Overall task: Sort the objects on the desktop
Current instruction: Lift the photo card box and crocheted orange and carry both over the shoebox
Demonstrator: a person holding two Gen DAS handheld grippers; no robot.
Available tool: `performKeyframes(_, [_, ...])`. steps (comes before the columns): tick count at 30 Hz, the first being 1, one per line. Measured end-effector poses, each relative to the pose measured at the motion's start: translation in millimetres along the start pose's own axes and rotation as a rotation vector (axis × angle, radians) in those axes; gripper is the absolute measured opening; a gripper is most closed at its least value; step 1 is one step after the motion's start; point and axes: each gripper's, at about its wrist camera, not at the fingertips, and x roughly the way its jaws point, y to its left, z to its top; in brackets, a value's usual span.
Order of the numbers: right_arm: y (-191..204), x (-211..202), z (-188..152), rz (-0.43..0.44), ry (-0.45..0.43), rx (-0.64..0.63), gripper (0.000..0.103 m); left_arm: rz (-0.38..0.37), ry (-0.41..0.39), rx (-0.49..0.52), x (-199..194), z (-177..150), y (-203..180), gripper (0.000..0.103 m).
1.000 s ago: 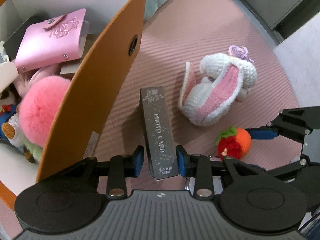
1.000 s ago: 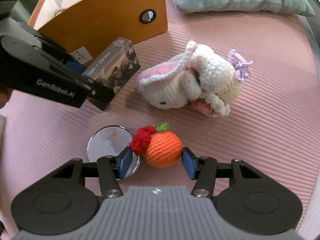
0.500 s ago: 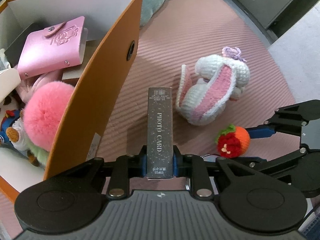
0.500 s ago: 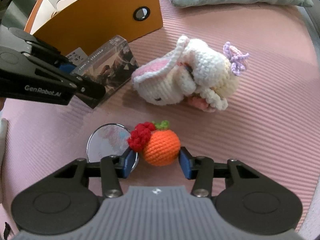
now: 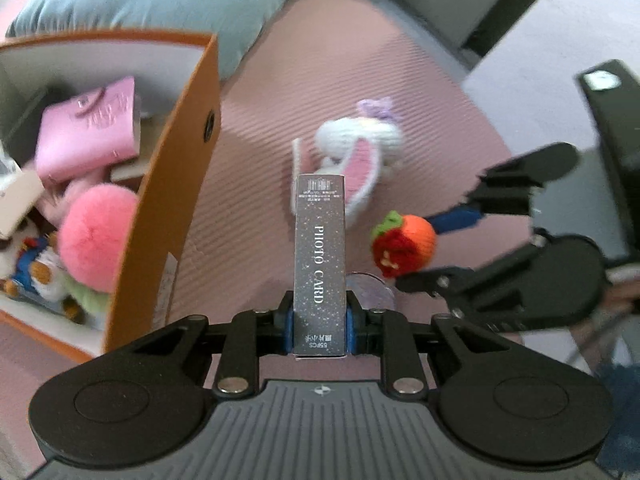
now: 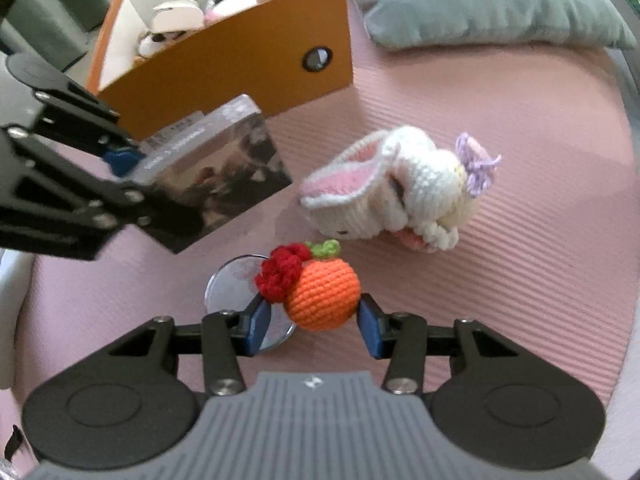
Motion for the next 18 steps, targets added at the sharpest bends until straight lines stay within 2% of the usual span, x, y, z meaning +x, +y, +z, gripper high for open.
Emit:
performKeyframes(3, [-2,-8,19,0.006,-0.018,-0.038,0.05,-0.016,-0.037,0.006,-32,2,6,0.026])
performKeyframes(9, [-5,-37,17,0.023,-0.073,-0.082,0.05,-0.019,-0.152,-0.052,-77,21,28,0.026])
performKeyframes(15, [5,-67,39,0.021,-0.166,-0.173,0.05,0.003,-0.273,-0.16,-114,28,69,0.026])
performKeyframes(18, [12,-86,53,0.018,-0.225,-0.23,0.05,-0.006,-0.331,-0.267,-126,33,99,0.026])
